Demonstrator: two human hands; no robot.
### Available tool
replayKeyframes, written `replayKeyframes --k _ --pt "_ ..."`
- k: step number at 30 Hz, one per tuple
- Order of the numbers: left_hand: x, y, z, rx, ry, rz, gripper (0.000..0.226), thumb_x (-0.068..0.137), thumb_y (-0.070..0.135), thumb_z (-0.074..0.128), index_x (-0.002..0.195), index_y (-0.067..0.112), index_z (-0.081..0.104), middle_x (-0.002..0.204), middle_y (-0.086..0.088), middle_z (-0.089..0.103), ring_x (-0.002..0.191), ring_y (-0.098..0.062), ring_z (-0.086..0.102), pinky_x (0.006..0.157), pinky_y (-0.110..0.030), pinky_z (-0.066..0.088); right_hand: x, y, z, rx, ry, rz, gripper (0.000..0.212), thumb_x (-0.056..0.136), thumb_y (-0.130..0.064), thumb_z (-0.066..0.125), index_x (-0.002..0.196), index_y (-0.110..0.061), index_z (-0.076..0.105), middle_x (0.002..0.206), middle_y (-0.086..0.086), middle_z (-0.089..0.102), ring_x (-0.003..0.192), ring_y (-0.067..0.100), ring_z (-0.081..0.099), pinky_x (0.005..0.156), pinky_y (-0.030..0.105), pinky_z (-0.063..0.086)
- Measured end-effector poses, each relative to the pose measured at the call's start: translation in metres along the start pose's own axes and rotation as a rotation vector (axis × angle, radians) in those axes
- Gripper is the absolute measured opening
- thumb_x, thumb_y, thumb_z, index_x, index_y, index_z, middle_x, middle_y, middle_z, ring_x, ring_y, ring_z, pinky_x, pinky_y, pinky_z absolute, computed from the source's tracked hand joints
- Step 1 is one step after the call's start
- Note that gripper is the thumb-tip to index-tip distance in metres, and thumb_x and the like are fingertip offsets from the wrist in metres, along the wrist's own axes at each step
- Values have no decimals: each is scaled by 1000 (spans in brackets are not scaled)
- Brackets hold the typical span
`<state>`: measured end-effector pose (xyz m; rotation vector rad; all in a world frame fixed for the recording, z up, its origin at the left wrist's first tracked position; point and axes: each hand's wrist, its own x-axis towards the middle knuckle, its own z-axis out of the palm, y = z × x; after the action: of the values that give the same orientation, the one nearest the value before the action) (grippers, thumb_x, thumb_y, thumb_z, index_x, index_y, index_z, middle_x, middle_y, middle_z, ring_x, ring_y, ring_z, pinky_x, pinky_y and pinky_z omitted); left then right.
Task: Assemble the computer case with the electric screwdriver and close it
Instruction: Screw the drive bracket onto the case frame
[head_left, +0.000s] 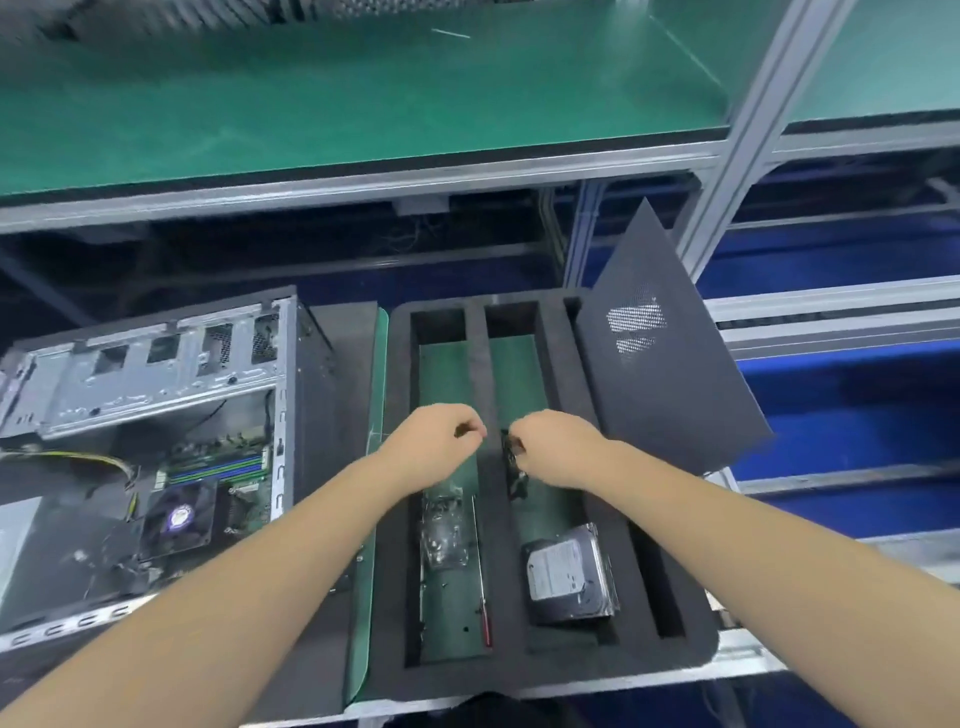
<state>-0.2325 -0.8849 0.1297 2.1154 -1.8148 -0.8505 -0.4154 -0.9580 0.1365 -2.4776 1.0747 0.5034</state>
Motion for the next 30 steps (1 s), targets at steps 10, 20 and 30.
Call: replayKeyframes --k 10,20,30 --pt "23 39 44 -4 -187 88 17 98 29 55 99 25 72 86 18 65 70 4 57 56 -12 36 -19 15 78 -343 -379 64 28 99 -44 58 103 -18 66 109 0 66 97 25 63 79 36 42" --pt "1 15 28 -42 -204 20 20 97 36 52 99 30 71 85 17 66 60 5 58 52 -17 42 0 -1 71 -135 -571 177 26 96 -29 67 82 -10 57 84 4 60 63 21 63 59 29 52" --pt "-31 -29 -63 -592 112 -98 15 95 30 56 96 34 70 92 10 75 93 -29 73 78 -46 62 -13 -28 -123 267 -254 270 28 92 -24 73 91 -9 49 93 12 49 63 32 65 51 34 59"
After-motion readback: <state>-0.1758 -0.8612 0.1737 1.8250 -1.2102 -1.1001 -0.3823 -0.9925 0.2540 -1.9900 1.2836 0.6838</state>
